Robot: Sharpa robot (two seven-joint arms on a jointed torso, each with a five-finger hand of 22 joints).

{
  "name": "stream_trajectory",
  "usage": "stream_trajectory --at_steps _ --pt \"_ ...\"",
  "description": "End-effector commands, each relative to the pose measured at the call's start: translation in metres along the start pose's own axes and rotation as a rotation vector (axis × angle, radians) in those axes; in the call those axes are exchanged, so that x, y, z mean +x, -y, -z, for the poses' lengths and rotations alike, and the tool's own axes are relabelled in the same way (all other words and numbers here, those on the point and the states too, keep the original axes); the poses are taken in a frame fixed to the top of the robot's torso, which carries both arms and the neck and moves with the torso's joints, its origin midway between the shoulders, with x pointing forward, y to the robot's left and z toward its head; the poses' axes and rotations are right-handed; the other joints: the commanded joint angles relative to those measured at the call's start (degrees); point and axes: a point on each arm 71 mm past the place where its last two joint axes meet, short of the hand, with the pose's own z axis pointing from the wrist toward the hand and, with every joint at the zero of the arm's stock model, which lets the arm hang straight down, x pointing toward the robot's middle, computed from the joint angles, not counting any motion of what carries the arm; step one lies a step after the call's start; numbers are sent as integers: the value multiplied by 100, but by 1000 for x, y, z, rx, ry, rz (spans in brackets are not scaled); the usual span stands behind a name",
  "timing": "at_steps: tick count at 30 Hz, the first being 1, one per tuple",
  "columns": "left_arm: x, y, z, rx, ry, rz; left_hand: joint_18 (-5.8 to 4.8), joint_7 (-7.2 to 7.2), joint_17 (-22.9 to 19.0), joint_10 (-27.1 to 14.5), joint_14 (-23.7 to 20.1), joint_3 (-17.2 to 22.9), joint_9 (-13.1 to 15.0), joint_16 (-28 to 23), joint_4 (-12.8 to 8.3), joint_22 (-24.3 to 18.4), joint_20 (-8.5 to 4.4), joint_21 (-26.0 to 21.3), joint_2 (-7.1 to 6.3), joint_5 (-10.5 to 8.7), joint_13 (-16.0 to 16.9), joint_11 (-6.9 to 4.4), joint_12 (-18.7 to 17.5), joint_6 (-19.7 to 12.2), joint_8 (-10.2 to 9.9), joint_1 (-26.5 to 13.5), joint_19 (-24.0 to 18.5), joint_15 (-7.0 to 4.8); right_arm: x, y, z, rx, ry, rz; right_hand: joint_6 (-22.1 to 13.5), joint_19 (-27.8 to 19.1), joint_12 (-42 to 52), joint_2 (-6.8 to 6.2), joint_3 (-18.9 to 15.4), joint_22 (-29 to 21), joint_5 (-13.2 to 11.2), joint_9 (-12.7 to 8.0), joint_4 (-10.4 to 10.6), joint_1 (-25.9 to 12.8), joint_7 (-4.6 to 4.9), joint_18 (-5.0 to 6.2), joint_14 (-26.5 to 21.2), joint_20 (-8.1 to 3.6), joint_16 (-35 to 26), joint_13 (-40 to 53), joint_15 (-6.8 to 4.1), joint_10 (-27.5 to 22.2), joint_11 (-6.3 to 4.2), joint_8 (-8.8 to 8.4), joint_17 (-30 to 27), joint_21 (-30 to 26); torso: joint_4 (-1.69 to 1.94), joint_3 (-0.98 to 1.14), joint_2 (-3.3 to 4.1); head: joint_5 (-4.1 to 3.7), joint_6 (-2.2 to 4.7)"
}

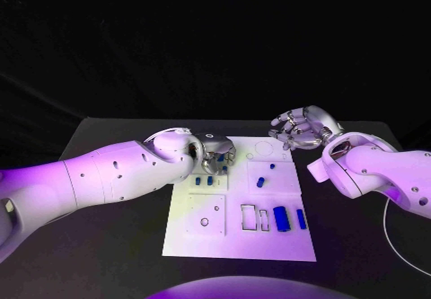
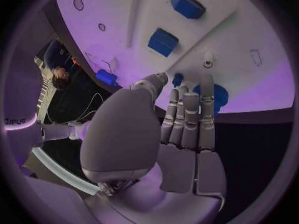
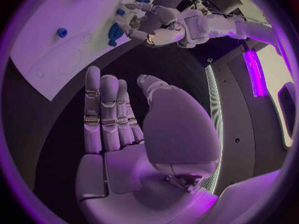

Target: Assemble the parts on the task board

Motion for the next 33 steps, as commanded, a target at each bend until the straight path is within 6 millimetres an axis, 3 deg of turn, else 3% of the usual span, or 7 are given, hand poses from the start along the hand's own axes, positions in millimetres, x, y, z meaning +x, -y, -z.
stream_trajectory --at_steps 1,17,33 --pt "3 0 -1 -16 -44 -17 77 -3 49 57 55 79 -16 64 -22 32 -19 63 43 -11 -15 6 -8 61 -28 43 38 -10 0 -2 0 -14 3 1 -21 15 -27 -57 47 -5 6 -5 1 -10 20 70 -49 25 -15 -4 3 -24 -2 28 -9 -36 3 0 0 -5 -10" --pt "3 -2 -3 -31 -52 -18 76 0 217 214 196 430 -80 280 -212 230 -48 343 146 -40 -82 -14 -88 204 -107 155 -9 -36 1 -2 0 -14 0 1 -8 28 -40 -52 46 -38 6 -2 5 -18 18 70 -40 27 -65 -40 4 -21 -1 43 -9 -69 7 2 -12 -1 -26" --pt "5 -1 -5 -24 -61 -2 76 -10 299 279 263 482 -104 355 -248 293 -47 427 131 -69 -96 -29 -108 222 -149 77 -47 -46 2 -2 0 -13 -4 1 4 36 -43 -49 46 -52 5 1 5 -22 16 71 -32 28 -85 -55 3 -16 -3 54 -8 -83 6 4 -9 3 -31"
